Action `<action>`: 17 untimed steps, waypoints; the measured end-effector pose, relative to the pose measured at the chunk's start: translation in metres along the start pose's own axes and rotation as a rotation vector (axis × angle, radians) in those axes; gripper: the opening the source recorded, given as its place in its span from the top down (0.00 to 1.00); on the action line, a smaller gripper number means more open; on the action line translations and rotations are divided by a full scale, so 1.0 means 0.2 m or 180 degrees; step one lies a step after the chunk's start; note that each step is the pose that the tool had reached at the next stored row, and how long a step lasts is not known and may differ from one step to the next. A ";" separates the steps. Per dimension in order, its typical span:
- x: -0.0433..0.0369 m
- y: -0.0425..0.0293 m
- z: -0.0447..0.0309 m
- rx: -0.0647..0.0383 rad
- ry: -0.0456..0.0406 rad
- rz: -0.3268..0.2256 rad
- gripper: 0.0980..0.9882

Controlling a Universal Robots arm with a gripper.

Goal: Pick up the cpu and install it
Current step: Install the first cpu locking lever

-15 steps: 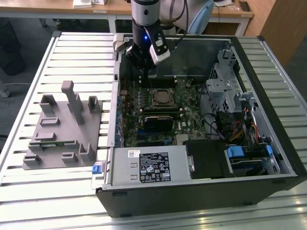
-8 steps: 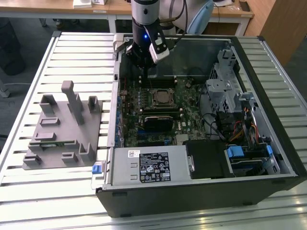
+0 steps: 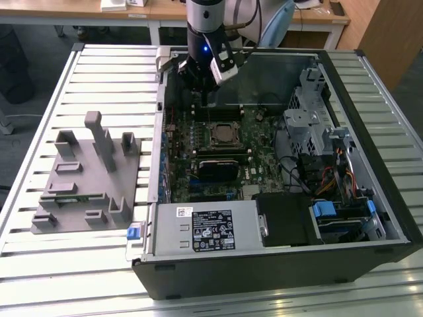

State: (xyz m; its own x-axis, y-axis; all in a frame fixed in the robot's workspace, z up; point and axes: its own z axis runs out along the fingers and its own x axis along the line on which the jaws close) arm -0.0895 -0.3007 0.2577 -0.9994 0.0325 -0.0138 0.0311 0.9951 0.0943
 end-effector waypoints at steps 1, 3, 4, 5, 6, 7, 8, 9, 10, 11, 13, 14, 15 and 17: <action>-0.023 0.001 0.000 0.0000 0.0006 0.0000 0.99; -0.068 0.002 0.002 0.0001 0.0020 0.0002 0.99; -0.090 0.003 0.003 0.0001 0.0027 0.0003 0.99; -0.114 0.003 0.004 0.0001 0.0033 0.0003 0.99; -0.136 0.004 0.004 0.0002 0.0037 0.0003 0.99; -0.159 0.005 0.005 0.0002 0.0042 0.0004 0.99; -0.180 0.005 0.006 0.0002 0.0045 0.0004 0.99; -0.188 0.005 0.008 -0.0006 0.0045 0.0004 0.99; -0.192 0.005 0.009 -0.0047 0.0047 0.0005 0.99; -0.194 0.005 0.010 -0.0105 0.0049 0.0005 0.99; -0.197 -0.001 0.015 -0.0168 0.0050 0.0005 0.99; -0.197 -0.002 0.020 -0.0174 0.0049 0.0006 0.99; -0.197 -0.002 0.024 -0.0173 0.0050 0.0006 0.99; -0.198 -0.003 0.032 -0.0167 0.0050 0.0006 0.99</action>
State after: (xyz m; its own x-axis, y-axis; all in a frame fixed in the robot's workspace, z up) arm -0.0498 -0.3020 0.2518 -0.9995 0.0324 0.0021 0.0323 0.9887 0.1465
